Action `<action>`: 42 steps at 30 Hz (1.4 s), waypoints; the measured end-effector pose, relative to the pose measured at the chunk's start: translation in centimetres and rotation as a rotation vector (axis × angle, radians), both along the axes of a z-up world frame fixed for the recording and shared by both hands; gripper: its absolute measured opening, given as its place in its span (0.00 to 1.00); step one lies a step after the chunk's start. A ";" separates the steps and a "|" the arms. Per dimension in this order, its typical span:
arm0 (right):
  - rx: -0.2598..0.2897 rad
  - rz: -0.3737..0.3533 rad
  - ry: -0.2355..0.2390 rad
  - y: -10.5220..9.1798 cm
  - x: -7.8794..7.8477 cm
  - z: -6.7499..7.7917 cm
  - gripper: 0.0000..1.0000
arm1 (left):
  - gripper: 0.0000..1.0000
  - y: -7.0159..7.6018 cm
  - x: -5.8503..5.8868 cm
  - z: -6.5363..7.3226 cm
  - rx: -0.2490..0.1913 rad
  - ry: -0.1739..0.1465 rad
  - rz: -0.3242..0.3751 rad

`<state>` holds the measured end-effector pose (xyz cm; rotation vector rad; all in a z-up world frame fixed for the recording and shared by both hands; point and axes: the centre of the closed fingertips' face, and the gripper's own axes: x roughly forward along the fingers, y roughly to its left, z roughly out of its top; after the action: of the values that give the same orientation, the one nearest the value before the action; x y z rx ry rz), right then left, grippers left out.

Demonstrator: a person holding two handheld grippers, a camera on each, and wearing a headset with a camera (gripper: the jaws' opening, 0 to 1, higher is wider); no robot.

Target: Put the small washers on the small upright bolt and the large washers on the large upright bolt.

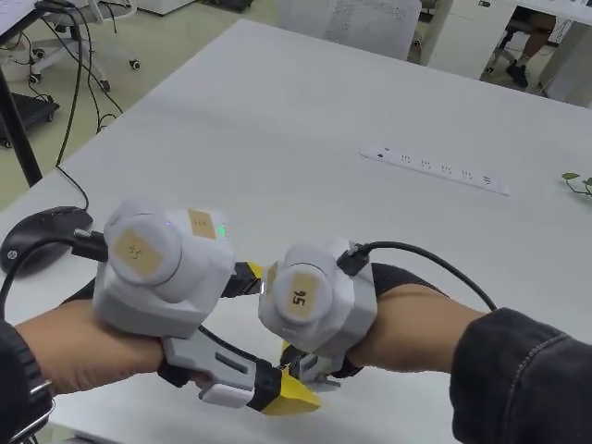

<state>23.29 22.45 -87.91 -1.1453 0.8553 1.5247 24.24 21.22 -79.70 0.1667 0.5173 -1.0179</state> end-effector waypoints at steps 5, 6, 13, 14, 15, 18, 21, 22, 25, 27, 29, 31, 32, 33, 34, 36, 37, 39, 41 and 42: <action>-0.002 -0.008 -0.001 -0.4 0.3 0.0 0.14 | 0.79 0.0 0.0 0.0 -0.002 0.000 0.000; -0.005 -0.016 0.000 -0.5 0.5 0.1 0.14 | 0.79 0.0 0.0 0.0 -0.002 0.000 0.001; -0.034 -0.074 -0.004 -2.6 2.4 0.0 0.14 | 0.79 0.0 0.0 0.0 -0.001 -0.001 0.001; -0.040 -0.089 -0.002 -3.0 2.7 0.0 0.14 | 0.79 0.0 0.0 0.0 -0.001 0.000 0.001; -0.043 -0.094 -0.002 -3.2 2.8 0.0 0.14 | 0.79 0.0 0.0 0.0 -0.001 0.000 0.000; -0.047 -0.112 0.001 -3.7 3.3 0.0 0.14 | 0.79 0.0 0.0 0.0 -0.001 0.001 0.000; -0.048 -0.123 0.005 -3.7 3.1 0.0 0.15 | 0.79 0.0 0.0 0.0 0.000 0.000 0.000; -0.048 -0.124 0.006 -3.7 3.1 0.0 0.15 | 0.79 0.0 0.0 0.0 -0.001 0.000 0.000; -0.047 -0.131 -0.001 -3.7 3.2 0.0 0.17 | 0.79 0.0 0.0 0.0 -0.002 0.000 0.002; -0.048 -0.133 0.003 -3.7 3.1 0.0 0.17 | 0.79 0.0 0.0 0.0 -0.003 -0.001 0.003; -0.051 -0.141 0.011 -3.7 3.0 0.0 0.19 | 0.79 0.0 0.0 0.0 -0.003 -0.001 0.003; -0.052 -0.143 0.010 -3.7 2.9 0.0 0.19 | 0.79 0.0 0.0 0.0 -0.003 0.000 0.003; -0.052 -0.143 0.010 -3.7 2.9 0.0 0.19 | 0.79 0.0 0.0 -0.1 -0.002 -0.001 0.003; -0.052 -0.143 0.009 -3.8 2.9 0.0 0.19 | 0.79 0.0 0.0 -0.1 -0.002 0.000 0.003; -0.052 -0.139 0.006 -3.8 2.9 0.0 0.18 | 0.79 0.0 0.0 -0.1 -0.003 0.000 0.003; -0.054 -0.128 0.001 -3.8 2.9 0.0 0.16 | 0.79 0.0 0.0 -0.1 -0.003 -0.001 0.002; -0.055 -0.127 -0.002 -3.8 2.9 -0.1 0.15 | 0.79 0.0 0.0 -0.1 -0.003 0.000 0.002; -0.057 -0.124 -0.007 -3.9 2.9 -0.1 0.15 | 0.79 0.0 0.0 -0.1 -0.004 0.000 0.002; -0.057 -0.123 -0.008 -3.8 2.9 -0.1 0.14 | 0.79 0.0 0.0 -0.1 -0.005 0.001 0.002; -0.056 -0.127 -0.006 -3.8 3.0 -0.1 0.14 | 0.79 0.0 0.0 -0.1 -0.005 0.001 0.002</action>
<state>26.24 18.63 -87.97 -1.1141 0.9535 1.4007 24.26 21.24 -79.75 0.1612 0.5155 -1.0168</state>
